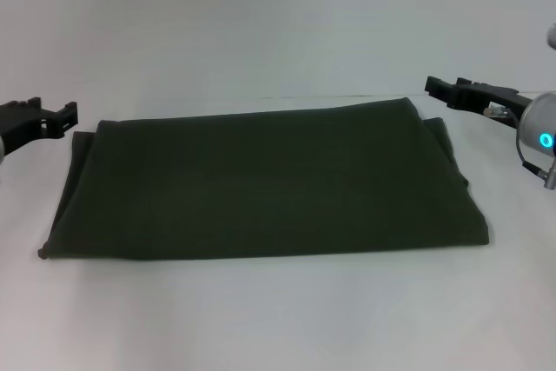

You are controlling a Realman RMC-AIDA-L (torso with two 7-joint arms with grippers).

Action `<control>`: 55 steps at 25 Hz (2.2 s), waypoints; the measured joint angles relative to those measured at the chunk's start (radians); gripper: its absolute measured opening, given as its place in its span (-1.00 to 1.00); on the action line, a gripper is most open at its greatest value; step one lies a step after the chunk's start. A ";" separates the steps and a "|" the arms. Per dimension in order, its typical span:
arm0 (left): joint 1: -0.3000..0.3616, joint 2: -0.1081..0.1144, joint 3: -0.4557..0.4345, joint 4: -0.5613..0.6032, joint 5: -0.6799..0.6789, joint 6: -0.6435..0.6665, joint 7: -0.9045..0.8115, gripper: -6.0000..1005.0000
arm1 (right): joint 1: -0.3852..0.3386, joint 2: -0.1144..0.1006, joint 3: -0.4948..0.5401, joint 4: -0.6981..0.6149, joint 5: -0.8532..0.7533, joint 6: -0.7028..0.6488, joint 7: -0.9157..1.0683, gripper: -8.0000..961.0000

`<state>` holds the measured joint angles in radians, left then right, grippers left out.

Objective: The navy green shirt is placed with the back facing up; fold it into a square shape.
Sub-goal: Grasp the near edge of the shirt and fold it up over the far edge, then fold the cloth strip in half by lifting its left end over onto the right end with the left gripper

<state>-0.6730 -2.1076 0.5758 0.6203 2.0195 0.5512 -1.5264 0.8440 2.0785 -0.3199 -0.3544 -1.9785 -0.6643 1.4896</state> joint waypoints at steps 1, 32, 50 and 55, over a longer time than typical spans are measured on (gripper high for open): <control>0.010 0.000 -0.001 0.008 -0.018 0.015 -0.004 -0.15 | -0.006 -0.002 0.000 -0.002 0.007 -0.019 0.000 0.01; 0.272 0.012 -0.012 0.195 -0.106 0.952 -0.378 0.71 | -0.276 -0.023 -0.101 -0.095 0.046 -0.651 0.110 0.78; 0.268 0.072 -0.001 0.109 0.053 0.866 -0.727 0.70 | -0.235 -0.056 -0.101 -0.160 0.053 -0.639 0.217 0.78; 0.261 0.107 -0.002 0.036 0.068 0.800 -0.766 0.70 | -0.224 -0.058 -0.102 -0.163 0.053 -0.633 0.225 0.78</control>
<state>-0.4121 -2.0004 0.5741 0.6561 2.0870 1.3517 -2.2927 0.6199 2.0201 -0.4223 -0.5174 -1.9250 -1.2968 1.7144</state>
